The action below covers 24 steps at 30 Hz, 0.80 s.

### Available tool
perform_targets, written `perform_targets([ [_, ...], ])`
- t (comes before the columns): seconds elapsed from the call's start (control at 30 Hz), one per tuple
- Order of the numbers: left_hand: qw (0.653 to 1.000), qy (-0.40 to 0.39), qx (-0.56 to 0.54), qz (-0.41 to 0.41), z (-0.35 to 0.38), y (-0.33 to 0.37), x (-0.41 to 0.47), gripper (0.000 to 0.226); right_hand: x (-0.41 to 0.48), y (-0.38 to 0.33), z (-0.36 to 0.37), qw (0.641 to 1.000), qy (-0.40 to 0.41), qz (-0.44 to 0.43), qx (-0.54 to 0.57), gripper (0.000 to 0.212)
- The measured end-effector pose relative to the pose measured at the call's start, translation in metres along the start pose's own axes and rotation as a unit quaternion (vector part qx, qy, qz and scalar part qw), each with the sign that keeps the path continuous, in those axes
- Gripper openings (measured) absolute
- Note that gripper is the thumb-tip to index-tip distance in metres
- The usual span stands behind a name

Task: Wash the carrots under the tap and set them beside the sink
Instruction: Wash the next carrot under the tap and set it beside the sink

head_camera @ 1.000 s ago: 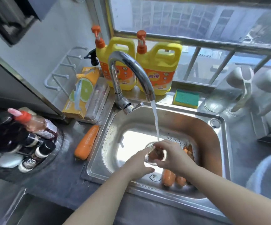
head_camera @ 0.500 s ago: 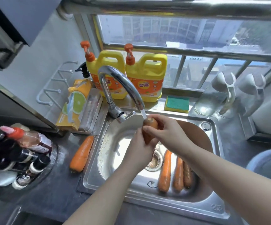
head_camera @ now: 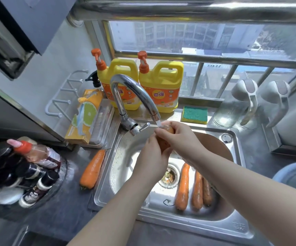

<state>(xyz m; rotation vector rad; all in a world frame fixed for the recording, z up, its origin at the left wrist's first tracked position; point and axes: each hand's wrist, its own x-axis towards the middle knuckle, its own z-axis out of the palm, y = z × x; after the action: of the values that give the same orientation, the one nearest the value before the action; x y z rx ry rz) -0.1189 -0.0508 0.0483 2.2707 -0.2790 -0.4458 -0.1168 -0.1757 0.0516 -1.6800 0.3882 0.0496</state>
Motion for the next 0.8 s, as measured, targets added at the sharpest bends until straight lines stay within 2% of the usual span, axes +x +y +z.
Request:
perform_targets([
  [0.1, 1.0, 0.005, 0.005, 0.013, -0.003, 0.0, 0.002, 0.045, 0.004, -0.007, 0.001, 0.999, -0.009, 0.02, 0.042, 0.041],
  [0.17, 1.0, 0.0, -0.007, 0.012, -0.006, -0.003, 0.005, 0.043, 0.006, -0.008, -0.004, 0.994, -0.071, 0.025, 0.084, 0.032],
  [0.23, 1.0, -0.003, -0.022, 0.006, -0.007, -0.003, 0.007, 0.043, 0.004, -0.01, -0.006, 0.995, -0.09, 0.008, 0.049, 0.014],
  [0.33, 1.0, 0.0, -0.008, 0.017, -0.004, 0.004, 0.01, 0.046, 0.003, -0.015, 0.001, 0.995, 0.026, -0.029, -0.09, 0.014],
  [0.4, 1.0, -0.002, -0.006, 0.021, -0.005, 0.008, 0.012, 0.045, 0.008, -0.017, 0.002, 0.996, 0.047, -0.02, -0.071, 0.017],
  [0.5, 1.0, -0.011, -0.02, 0.013, -0.01, 0.006, 0.017, 0.044, 0.012, -0.015, -0.007, 0.997, -0.055, 0.017, 0.048, 0.02],
  [0.53, 1.0, -0.013, -0.022, 0.013, -0.009, 0.004, 0.019, 0.042, 0.012, -0.013, -0.011, 0.996, -0.079, 0.011, 0.044, 0.017],
  [0.63, 1.0, -0.016, -0.017, 0.011, -0.006, 0.001, 0.021, 0.034, 0.008, -0.006, -0.012, 0.992, -0.053, -0.03, -0.111, 0.042],
  [0.73, 0.999, -0.019, -0.027, 0.007, -0.006, 0.0, 0.019, 0.035, 0.008, -0.01, -0.01, 0.987, -0.011, -0.053, -0.151, 0.035],
  [0.8, 0.999, -0.025, -0.039, 0.006, -0.009, -0.001, 0.018, 0.03, 0.009, -0.014, -0.015, 0.992, -0.042, -0.045, -0.114, 0.03],
])
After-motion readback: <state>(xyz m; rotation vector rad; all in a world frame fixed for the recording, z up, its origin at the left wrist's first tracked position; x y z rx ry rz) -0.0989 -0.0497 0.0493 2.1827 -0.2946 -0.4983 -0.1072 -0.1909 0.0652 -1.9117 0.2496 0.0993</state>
